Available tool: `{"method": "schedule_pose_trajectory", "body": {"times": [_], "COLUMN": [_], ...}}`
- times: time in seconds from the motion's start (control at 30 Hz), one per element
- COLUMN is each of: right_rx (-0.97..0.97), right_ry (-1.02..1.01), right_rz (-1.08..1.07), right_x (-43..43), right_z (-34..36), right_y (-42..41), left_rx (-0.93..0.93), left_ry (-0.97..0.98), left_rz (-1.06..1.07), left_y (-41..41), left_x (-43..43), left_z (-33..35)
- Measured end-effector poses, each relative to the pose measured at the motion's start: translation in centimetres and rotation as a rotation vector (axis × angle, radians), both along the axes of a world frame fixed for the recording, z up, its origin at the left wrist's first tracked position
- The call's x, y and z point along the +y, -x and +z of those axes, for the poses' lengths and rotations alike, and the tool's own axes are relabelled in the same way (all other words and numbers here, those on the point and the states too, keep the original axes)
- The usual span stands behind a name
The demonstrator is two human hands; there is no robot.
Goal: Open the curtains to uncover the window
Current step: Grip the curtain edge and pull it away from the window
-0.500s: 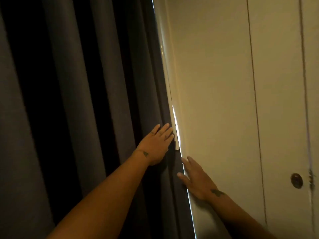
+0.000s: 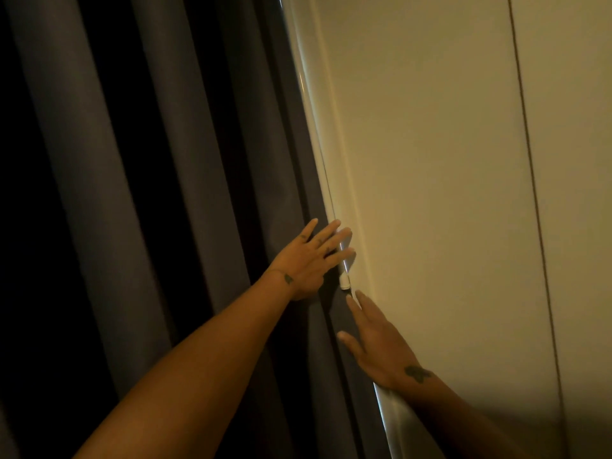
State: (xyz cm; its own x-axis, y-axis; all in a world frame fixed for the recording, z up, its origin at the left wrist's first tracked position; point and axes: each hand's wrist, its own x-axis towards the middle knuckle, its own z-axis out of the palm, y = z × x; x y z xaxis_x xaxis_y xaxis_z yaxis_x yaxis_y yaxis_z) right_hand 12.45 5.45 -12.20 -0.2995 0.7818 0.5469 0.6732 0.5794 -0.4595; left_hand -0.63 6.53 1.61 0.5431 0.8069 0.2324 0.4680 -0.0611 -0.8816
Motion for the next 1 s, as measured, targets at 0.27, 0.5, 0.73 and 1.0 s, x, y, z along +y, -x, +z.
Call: {"method": "schedule_pose_trajectory", "body": {"times": [0.27,0.5,0.73,1.0], "right_rx": [-0.023,-0.026,0.096,0.164], "right_ry": [-0.044,-0.153,-0.188,-0.246], "right_rz": [-0.025,-0.192,-0.21,-0.028], "right_x": [1.4,2.1,1.9,1.2], "right_z": [0.6,2.0,2.8,1.8], "right_y": [1.3,3.8,7.0,10.1], "left_rx": [0.023,-0.002,-0.018,-0.1], "left_ry": [-0.014,-0.016,-0.06,-0.125], "left_rz": [0.022,0.074,0.095,0.042], "left_y": [2.5,6.6,9.7,11.9], "left_x": [0.2,-1.6,-3.1,-3.1], "left_z": [0.3,0.3,-0.1,-0.4]}}
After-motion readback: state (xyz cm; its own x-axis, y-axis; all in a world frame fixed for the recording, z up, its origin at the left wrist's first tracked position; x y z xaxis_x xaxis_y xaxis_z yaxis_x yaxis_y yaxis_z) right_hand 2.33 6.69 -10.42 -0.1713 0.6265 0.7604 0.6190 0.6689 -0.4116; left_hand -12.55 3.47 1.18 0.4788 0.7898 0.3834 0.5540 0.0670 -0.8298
